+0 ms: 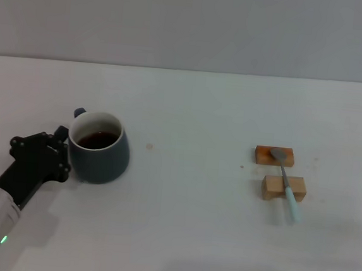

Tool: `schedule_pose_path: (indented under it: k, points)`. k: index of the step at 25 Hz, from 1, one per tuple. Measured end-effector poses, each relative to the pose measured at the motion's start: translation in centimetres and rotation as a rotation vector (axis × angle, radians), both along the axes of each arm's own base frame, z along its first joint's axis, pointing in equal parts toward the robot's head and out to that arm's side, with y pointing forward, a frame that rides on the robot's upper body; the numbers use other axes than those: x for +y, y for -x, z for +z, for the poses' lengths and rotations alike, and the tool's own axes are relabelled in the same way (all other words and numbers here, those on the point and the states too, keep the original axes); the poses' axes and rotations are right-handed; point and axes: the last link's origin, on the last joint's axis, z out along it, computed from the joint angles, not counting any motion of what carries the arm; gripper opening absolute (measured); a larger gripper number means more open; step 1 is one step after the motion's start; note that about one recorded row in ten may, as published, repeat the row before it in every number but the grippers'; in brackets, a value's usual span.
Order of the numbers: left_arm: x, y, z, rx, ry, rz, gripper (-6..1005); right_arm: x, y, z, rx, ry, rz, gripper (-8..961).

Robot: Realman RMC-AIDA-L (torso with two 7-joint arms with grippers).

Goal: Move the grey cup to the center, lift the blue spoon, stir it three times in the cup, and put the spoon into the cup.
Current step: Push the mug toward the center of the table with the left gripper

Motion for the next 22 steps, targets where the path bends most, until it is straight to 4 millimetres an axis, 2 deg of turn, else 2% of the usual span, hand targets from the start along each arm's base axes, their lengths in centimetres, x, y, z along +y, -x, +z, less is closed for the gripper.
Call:
schedule_pose_path:
  k: [12,22]
  points:
    - [-0.6,-1.4,-1.7,-0.02,0.072,-0.05,0,0.1,0.2,0.0,-0.002,0.0,0.013,703]
    - [-0.9,0.0,-0.8,0.001,0.043,-0.006,0,-0.2,0.1,0.0,-0.005,-0.002,0.011,703]
